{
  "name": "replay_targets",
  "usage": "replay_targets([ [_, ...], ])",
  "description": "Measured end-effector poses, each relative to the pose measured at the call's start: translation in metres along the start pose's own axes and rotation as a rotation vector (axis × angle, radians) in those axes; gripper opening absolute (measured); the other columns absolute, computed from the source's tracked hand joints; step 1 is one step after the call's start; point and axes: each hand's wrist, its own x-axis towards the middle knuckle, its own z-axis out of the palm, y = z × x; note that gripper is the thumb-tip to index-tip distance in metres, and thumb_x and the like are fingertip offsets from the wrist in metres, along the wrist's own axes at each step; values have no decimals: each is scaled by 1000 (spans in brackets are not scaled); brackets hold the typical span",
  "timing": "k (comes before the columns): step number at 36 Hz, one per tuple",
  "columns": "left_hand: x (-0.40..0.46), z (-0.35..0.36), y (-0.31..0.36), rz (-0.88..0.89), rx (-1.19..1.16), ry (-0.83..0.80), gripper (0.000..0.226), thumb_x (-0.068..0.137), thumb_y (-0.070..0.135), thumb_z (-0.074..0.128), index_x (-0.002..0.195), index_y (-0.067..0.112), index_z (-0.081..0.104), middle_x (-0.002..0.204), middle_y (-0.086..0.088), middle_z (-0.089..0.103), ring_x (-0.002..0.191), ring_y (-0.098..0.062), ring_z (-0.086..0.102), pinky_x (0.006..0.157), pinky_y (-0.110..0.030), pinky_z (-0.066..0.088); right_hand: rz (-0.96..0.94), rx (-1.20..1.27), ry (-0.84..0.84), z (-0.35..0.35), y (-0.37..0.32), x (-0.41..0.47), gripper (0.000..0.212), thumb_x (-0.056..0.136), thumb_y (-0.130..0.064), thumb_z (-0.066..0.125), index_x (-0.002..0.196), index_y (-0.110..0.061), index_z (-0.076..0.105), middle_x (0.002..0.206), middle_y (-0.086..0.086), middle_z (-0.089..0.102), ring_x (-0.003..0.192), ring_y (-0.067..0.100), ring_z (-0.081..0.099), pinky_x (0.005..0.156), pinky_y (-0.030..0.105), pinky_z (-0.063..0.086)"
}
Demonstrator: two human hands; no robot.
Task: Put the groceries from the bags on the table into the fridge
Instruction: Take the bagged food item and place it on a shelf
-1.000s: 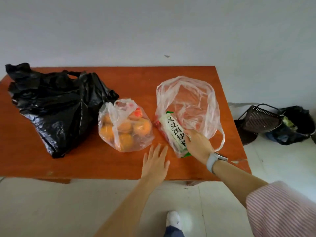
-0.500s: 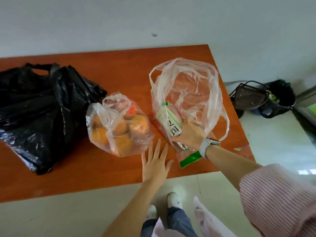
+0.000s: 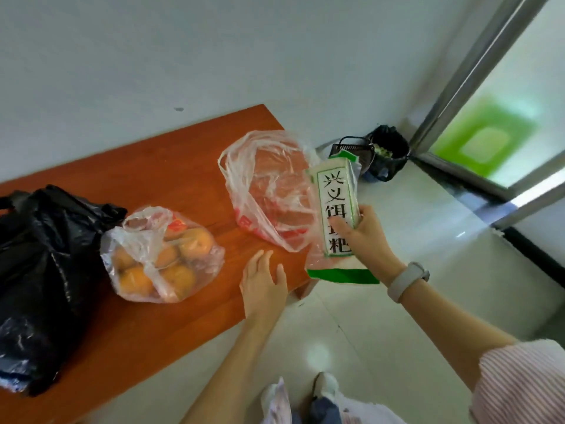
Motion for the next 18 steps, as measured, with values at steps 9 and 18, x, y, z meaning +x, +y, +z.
replay_targets([
  [9, -61, 20, 99, 349, -134, -81, 36, 96, 27, 46, 131, 18, 48, 137, 2, 47, 128, -13, 38, 108, -30, 29, 144, 221, 141, -113, 47, -91, 38, 89, -21, 59, 118, -10, 37, 101, 3, 60, 84, 13, 63, 57, 22, 54],
  [18, -199, 102, 211, 748, -77, -325, 34, 94, 21, 49, 127, 13, 53, 125, -5, 56, 116, -20, 50, 99, -32, 38, 249, 162, 367, -272, 130, -235, 41, 87, -25, 60, 121, -10, 42, 95, 1, 63, 80, 14, 65, 60, 25, 53],
])
